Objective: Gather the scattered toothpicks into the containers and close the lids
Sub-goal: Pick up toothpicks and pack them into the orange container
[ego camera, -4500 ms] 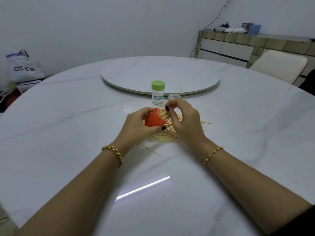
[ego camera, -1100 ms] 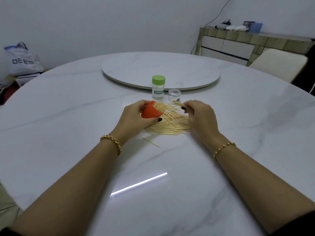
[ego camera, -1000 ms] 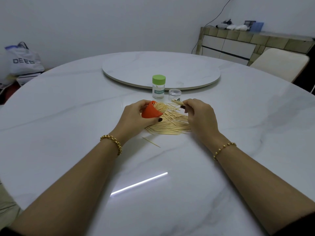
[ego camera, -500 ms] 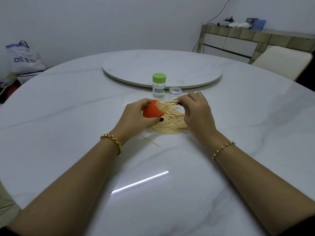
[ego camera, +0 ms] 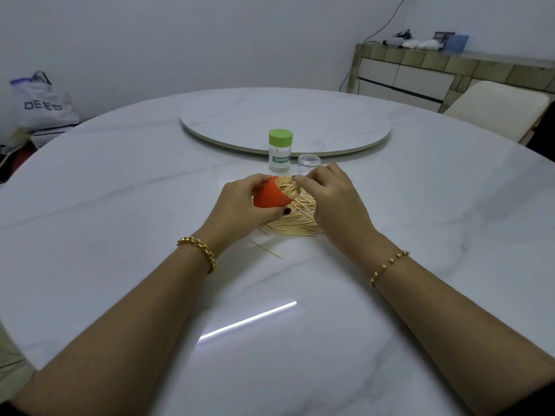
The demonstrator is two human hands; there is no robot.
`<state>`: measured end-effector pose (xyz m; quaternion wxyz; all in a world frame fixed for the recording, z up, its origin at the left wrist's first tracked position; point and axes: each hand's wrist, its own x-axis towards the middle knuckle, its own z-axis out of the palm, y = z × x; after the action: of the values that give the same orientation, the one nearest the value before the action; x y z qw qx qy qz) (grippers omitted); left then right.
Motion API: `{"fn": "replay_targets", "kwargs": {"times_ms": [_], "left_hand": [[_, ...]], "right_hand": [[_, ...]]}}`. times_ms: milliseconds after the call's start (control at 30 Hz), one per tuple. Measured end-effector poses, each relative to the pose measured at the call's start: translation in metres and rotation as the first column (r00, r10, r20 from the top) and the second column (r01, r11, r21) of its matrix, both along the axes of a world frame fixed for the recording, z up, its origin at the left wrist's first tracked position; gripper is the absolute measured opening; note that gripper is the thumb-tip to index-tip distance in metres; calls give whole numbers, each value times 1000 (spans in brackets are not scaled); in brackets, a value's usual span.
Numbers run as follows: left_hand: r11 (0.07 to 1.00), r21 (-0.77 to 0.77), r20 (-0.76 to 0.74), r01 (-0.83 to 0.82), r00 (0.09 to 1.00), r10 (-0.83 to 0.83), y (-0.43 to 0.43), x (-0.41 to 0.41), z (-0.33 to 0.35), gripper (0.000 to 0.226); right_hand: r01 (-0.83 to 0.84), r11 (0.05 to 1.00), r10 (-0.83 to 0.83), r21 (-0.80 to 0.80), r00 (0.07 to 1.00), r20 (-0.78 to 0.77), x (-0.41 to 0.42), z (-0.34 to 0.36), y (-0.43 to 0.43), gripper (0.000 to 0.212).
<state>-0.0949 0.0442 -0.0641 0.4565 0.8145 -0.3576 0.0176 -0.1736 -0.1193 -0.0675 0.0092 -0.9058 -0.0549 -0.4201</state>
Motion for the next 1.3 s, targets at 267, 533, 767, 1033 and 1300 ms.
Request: {"fn": "replay_targets", "kwargs": {"times_ms": [267, 533, 767, 1033, 1300], "left_hand": [[1000, -6, 9, -5, 1000, 5, 0, 1, 0, 59], [1000, -24, 0, -10, 1000, 10, -1, 2, -2, 56], [999, -32, 1, -12, 1000, 12, 0, 1, 0, 55], [996, -82, -51, -26, 998, 22, 1, 3, 1, 54], [998, -56, -27, 21, 999, -22, -3, -4, 2, 46]], "right_hand": [[-9, 1000, 8, -12, 1000, -30, 0, 0, 7, 54], [-100, 994, 104, 44, 987, -120, -6, 2, 13, 59], [-170, 939, 191, 299, 981, -43, -4, -4, 11, 69], [-139, 731, 280, 668, 954, -107, -9, -1, 17, 53], [-191, 761, 405, 620, 887, -223, -15, 0, 27, 56]]}}
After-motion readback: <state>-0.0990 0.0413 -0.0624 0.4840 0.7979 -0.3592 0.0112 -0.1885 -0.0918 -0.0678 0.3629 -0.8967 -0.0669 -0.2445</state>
